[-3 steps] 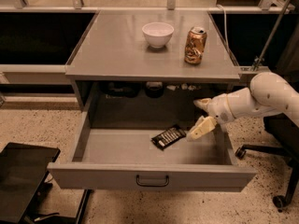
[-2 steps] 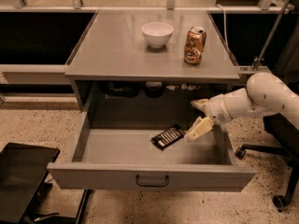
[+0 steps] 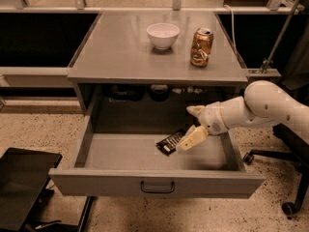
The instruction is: Pick rxbar chocolate from top drawer and place on counter
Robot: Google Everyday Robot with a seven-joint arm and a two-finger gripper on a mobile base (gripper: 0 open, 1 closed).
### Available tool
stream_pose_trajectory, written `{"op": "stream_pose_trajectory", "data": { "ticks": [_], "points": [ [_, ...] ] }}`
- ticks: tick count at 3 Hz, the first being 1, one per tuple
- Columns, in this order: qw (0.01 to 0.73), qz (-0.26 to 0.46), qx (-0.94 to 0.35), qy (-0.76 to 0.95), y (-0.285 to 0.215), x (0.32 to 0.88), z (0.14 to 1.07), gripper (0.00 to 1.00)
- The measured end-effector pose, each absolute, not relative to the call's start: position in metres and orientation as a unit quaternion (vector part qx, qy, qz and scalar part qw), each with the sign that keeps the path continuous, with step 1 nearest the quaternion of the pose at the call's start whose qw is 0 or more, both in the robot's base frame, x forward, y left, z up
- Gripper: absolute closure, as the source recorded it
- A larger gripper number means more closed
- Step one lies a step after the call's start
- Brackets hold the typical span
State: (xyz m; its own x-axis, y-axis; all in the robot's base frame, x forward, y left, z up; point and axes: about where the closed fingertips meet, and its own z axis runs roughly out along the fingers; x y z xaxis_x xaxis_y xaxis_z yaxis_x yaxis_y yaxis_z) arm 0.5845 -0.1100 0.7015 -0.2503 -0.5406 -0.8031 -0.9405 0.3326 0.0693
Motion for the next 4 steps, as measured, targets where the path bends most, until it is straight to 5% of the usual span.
{"op": "stream_pose_trajectory", "data": {
  "ticks": [4],
  "points": [
    [0.346,0.191,-0.547,0.738,-0.059,0.617,0.673,0.0]
  ]
}}
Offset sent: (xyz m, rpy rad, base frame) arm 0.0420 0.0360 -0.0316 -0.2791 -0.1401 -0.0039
